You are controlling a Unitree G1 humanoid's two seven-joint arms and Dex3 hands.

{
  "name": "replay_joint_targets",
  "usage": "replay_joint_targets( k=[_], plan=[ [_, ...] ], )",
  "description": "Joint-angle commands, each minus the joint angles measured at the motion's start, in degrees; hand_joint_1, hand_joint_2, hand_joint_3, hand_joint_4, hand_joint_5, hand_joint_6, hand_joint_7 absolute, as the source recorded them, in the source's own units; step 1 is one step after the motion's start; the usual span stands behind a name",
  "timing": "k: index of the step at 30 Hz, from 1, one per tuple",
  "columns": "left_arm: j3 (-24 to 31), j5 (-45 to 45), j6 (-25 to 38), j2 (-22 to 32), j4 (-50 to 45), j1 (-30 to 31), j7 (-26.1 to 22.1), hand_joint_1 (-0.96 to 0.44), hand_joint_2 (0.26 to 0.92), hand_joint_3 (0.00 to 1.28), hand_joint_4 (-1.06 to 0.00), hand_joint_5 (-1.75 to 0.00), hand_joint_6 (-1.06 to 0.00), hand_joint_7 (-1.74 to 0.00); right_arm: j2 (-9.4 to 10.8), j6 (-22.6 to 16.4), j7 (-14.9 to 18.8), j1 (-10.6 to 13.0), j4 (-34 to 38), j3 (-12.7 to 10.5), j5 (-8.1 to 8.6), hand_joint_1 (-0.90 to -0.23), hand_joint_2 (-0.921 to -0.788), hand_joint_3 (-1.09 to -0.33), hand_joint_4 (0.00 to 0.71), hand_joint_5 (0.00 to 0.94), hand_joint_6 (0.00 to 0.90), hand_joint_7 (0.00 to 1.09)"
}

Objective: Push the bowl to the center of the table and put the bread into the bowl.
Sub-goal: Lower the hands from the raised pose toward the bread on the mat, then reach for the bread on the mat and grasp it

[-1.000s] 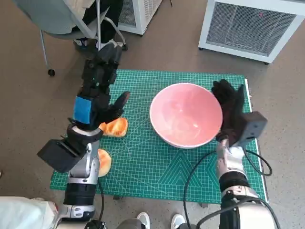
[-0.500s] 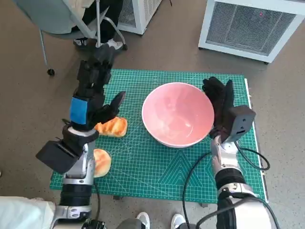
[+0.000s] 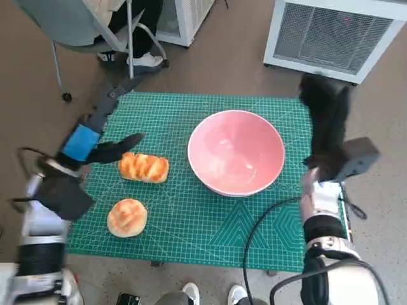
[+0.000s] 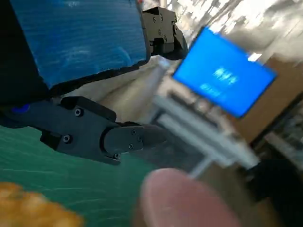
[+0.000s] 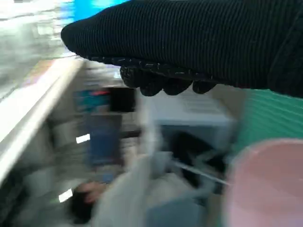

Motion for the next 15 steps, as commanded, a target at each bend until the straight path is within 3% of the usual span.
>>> replay_joint_targets(
  k=[1,7,15],
  plan=[
    [-2.72,1.64,5.02,3.99,0.22,-1.5,-4.9,-0.39,0.921,0.22,-0.21,0.0,-0.15,-0.27,1.11,-6.44,6.81,0.93,-3.88,0.7,2.98,-0.581,-0.921,-0.814,0.344,0.007,0.151,0.42],
    [-6.37,3.35,11.44,7.12,2.36,-4.28,-10.95,-0.33,0.918,0.08,-0.15,0.0,-0.21,-0.11,1.73,-11.79,13.63,2.45,-10.08,2.58,6.25,-0.594,-0.921,-0.798,0.352,0.009,0.159,0.42],
    [-12.42,8.68,17.64,8.48,7.1,-8.88,-15.68,-0.25,0.854,0.01,-0.08,0.0,-0.23,-0.03,1.09,-14.02,16.86,3.87,-13.33,3.95,7.43,-0.587,-0.921,-0.791,0.349,0.004,0.166,0.41]
  ],
)
